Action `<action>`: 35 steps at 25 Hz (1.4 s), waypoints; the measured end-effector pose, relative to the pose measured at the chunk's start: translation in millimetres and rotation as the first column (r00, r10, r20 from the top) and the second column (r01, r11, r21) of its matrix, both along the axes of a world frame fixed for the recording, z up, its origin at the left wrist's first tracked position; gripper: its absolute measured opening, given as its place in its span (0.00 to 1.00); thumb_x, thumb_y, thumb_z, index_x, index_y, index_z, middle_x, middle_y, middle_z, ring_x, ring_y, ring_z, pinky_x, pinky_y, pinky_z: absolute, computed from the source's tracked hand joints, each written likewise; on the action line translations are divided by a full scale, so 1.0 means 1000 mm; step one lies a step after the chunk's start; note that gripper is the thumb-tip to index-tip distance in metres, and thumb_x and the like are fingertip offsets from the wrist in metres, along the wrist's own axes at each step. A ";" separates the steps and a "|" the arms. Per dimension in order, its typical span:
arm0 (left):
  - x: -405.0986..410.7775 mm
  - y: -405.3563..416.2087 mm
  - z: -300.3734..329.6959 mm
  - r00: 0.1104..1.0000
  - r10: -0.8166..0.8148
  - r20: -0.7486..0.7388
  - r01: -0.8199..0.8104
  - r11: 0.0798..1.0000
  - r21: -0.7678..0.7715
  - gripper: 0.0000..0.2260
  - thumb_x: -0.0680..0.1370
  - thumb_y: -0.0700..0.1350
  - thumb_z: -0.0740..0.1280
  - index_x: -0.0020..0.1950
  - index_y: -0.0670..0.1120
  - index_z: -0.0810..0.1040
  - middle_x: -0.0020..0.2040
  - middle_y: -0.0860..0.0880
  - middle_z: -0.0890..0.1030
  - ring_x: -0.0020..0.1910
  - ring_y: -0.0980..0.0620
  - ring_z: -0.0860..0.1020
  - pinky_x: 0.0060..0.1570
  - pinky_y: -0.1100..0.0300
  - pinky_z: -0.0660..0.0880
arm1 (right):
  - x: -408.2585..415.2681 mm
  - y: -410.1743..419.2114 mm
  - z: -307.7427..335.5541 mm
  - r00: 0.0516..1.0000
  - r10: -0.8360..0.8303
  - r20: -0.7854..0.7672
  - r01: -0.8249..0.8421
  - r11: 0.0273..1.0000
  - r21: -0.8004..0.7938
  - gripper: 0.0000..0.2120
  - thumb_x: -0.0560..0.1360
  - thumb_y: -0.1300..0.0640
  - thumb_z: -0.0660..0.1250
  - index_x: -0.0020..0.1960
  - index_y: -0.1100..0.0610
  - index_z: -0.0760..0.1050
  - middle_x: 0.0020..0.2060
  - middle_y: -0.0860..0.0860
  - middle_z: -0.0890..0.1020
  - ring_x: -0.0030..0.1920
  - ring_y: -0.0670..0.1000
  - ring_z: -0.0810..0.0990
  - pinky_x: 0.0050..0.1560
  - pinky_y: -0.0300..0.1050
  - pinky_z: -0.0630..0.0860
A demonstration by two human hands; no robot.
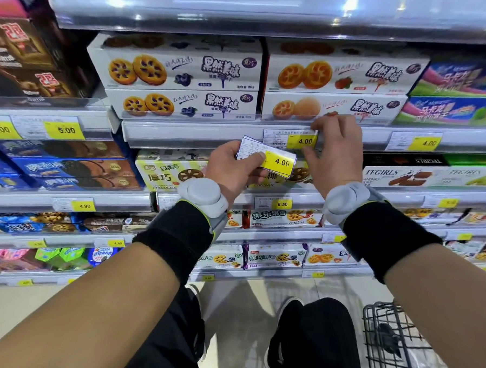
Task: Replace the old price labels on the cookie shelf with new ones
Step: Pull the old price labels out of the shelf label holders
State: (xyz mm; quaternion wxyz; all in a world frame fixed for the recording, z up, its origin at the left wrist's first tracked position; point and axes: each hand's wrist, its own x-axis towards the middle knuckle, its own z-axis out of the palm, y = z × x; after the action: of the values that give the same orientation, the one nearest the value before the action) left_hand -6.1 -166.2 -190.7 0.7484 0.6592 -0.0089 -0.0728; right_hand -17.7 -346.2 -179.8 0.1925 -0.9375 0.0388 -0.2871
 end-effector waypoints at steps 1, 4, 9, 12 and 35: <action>0.001 0.000 -0.001 1.000 0.000 -0.001 0.000 1.000 0.003 0.02 0.76 0.35 0.67 0.48 0.40 0.78 0.37 0.41 0.81 0.27 0.51 0.79 0.33 0.58 0.81 | 0.001 -0.001 0.000 1.000 -0.012 -0.005 0.011 1.000 -0.019 0.17 0.70 0.59 0.71 0.57 0.58 0.74 0.57 0.60 0.73 0.57 0.64 0.71 0.57 0.55 0.69; 0.002 -0.001 -0.004 1.000 -0.005 -0.006 0.005 1.000 0.005 0.04 0.76 0.35 0.67 0.45 0.43 0.78 0.35 0.43 0.82 0.27 0.51 0.79 0.32 0.58 0.81 | 0.000 -0.001 -0.001 0.998 -0.069 -0.001 0.069 0.991 -0.117 0.11 0.70 0.56 0.70 0.52 0.56 0.75 0.57 0.57 0.74 0.59 0.62 0.70 0.55 0.54 0.65; 0.002 -0.002 -0.004 1.000 -0.004 -0.005 0.004 1.000 -0.004 0.05 0.76 0.34 0.67 0.44 0.44 0.78 0.34 0.45 0.82 0.27 0.51 0.79 0.31 0.59 0.80 | -0.005 0.000 -0.010 0.993 -0.109 0.033 0.113 0.979 -0.168 0.14 0.71 0.55 0.68 0.55 0.54 0.73 0.55 0.56 0.75 0.57 0.61 0.71 0.55 0.55 0.65; 0.003 0.000 -0.005 1.000 -0.001 -0.001 0.001 1.000 -0.012 0.05 0.76 0.35 0.67 0.44 0.44 0.78 0.33 0.47 0.83 0.27 0.50 0.79 0.31 0.59 0.80 | -0.003 0.000 -0.007 0.995 -0.095 0.015 0.097 0.981 -0.167 0.18 0.70 0.55 0.70 0.58 0.52 0.72 0.58 0.56 0.74 0.58 0.62 0.70 0.55 0.56 0.65; -0.005 -0.003 -0.005 1.000 -0.031 0.003 0.031 1.000 0.002 0.03 0.76 0.36 0.67 0.46 0.43 0.78 0.37 0.42 0.82 0.28 0.49 0.79 0.33 0.57 0.79 | 0.002 -0.006 0.038 0.998 0.060 -0.021 -0.044 0.891 0.451 0.04 0.73 0.54 0.69 0.43 0.54 0.80 0.43 0.55 0.81 0.42 0.51 0.78 0.42 0.39 0.72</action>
State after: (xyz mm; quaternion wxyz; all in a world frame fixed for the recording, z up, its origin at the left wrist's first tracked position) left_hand -11.1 -168.8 -195.8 0.7465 0.6598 -0.0201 -0.0837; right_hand -15.5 -352.6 -142.0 0.4113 -0.8730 0.0822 -0.2489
